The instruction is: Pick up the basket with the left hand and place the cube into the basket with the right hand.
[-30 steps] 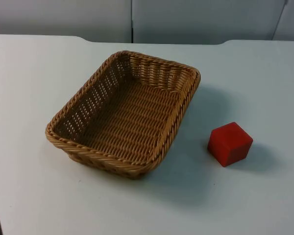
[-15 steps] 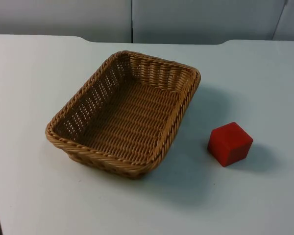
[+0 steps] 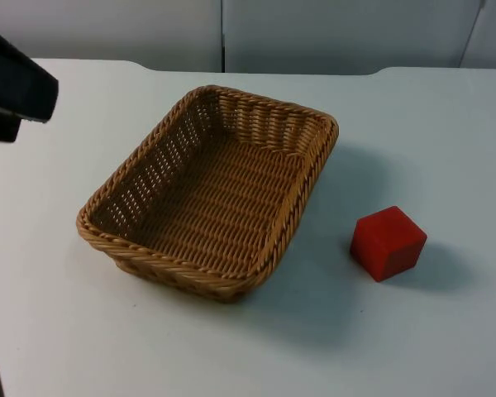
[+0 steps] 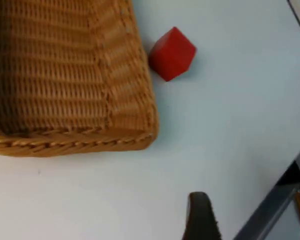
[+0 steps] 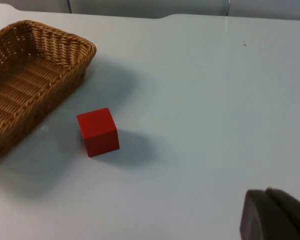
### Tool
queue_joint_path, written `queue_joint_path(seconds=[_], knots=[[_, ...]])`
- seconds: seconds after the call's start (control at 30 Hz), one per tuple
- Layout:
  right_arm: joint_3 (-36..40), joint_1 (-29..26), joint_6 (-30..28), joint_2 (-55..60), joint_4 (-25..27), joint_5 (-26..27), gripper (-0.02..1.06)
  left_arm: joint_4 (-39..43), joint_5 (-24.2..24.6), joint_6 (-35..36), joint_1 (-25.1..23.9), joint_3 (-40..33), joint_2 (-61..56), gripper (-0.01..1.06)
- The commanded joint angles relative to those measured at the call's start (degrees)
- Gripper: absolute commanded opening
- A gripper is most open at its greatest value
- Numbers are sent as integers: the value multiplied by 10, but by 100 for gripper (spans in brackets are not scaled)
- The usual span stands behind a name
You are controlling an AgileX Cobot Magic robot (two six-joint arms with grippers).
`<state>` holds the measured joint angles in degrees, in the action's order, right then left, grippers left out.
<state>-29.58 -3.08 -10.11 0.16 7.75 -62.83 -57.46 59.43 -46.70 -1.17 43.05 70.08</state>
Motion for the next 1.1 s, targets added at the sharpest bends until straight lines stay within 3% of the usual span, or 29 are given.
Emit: queue_joint_path(seconds=[0.0,0.17,0.47,0.83,1.07], knots=[[3,-4,-1,-2,2,5,0,-6,-30,-8,3,3,22,57],[3,-4,-1,-2,2,5,0,-6,-95,-8,3,3,100,57],[3,-4,-1,-2,2,5,0,-38,-115,-13,3,3,254,57],[3,-4,-1,-2,2,5,0,-116,-129,-43,3,3,319,57],[3,-4,-1,-2,2,5,0,-116,-179,-45,3,3,321,57]])
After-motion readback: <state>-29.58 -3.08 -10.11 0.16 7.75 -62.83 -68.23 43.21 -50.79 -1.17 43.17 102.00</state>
